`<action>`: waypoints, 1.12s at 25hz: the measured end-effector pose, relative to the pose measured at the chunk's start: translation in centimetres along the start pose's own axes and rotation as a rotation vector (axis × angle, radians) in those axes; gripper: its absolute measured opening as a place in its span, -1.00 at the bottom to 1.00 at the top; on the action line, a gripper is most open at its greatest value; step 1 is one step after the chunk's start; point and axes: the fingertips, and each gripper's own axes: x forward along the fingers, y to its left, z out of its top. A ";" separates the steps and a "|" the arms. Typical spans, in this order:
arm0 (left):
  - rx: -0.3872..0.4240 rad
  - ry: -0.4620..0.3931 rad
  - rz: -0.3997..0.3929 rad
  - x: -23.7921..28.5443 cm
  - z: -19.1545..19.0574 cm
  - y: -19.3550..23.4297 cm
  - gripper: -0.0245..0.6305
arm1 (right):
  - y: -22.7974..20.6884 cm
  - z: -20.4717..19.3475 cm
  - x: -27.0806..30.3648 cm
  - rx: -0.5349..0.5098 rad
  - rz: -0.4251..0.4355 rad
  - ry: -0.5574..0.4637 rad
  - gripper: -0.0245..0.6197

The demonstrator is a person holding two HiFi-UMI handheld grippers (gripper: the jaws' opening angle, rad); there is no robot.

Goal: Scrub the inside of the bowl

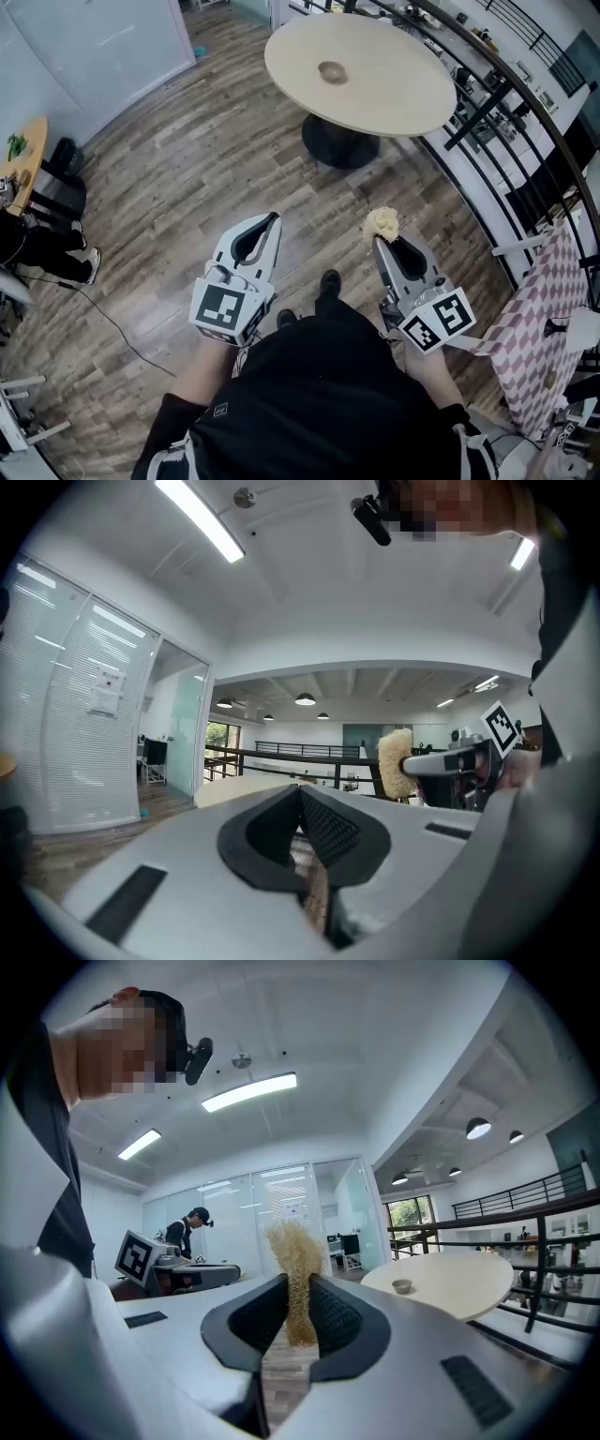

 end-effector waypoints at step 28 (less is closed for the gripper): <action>0.040 0.101 0.031 26.2 3.0 3.9 -0.90 | -23.8 3.5 12.1 0.093 0.105 -0.054 -0.70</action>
